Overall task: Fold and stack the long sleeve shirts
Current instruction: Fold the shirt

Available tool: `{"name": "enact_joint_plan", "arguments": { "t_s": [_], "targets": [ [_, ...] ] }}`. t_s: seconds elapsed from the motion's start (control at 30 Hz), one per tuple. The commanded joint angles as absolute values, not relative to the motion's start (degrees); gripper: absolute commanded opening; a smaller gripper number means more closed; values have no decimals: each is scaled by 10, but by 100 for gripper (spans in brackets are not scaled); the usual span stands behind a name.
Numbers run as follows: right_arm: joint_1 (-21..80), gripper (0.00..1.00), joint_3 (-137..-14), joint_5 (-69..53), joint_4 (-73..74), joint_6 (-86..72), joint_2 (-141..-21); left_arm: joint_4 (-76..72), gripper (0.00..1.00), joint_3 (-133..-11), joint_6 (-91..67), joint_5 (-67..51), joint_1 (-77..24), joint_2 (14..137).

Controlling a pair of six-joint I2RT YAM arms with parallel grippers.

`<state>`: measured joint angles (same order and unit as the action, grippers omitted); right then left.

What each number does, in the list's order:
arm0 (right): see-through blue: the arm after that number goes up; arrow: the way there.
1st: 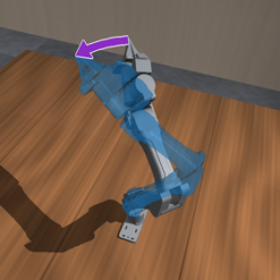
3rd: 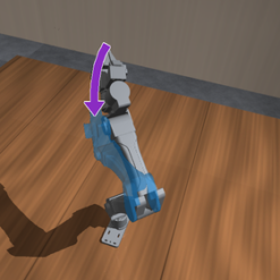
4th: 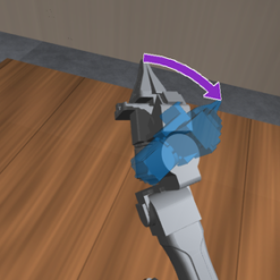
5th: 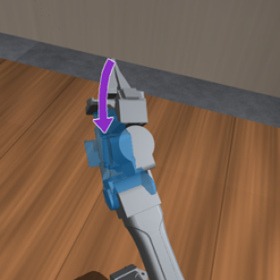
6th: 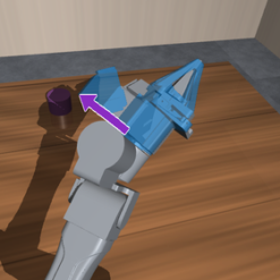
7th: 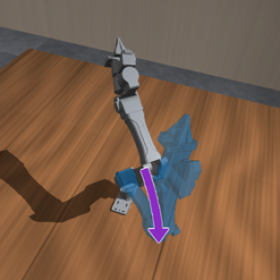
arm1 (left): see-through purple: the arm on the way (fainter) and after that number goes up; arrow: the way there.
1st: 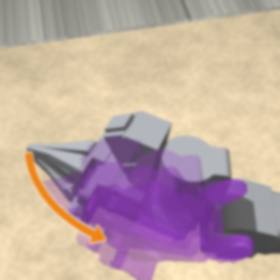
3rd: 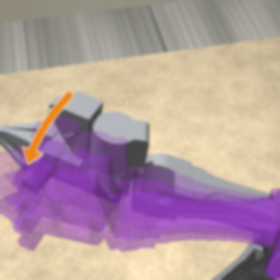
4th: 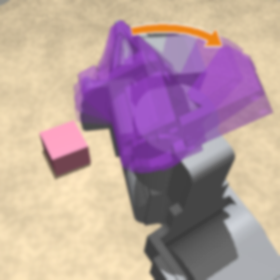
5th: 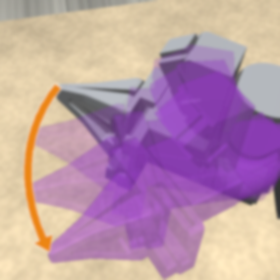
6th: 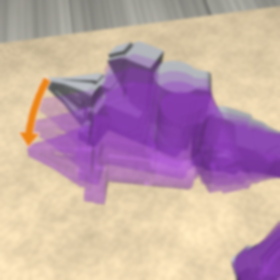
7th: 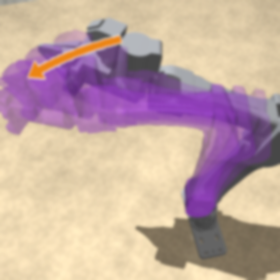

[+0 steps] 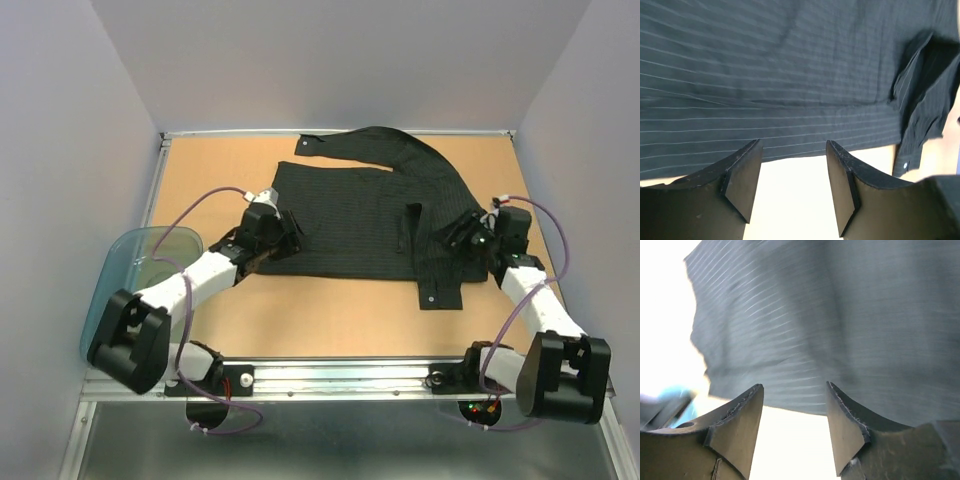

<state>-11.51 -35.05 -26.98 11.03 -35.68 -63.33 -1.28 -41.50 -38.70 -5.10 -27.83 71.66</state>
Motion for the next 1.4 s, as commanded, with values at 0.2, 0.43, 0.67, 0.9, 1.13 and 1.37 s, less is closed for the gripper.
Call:
{"name": "enact_joint_plan", "arguments": {
  "t_s": [0.2, 0.43, 0.67, 0.9, 1.13, 1.37],
  "targets": [
    [194, 58, -345, -317, -242, -490, -778, -102, 62, -422, -442, -74, -318, 824],
    [352, 58, -388, -286, -418, -525, -976, -97, 61, -389, -457, -62, -281, 859],
    [360, 58, -347, -254, -523, -541, -1061, -104, 60, -333, -471, -63, -236, 861],
    [279, 57, -243, -236, -529, -526, -1022, -123, 60, -283, -483, -92, -174, 857],
    [217, 58, -225, -285, -457, -489, -930, -121, 59, -286, -479, -112, -172, 846],
    [231, 59, -293, -314, -316, -457, -834, -94, 60, -329, -457, -84, -206, 779]
  ]
}}
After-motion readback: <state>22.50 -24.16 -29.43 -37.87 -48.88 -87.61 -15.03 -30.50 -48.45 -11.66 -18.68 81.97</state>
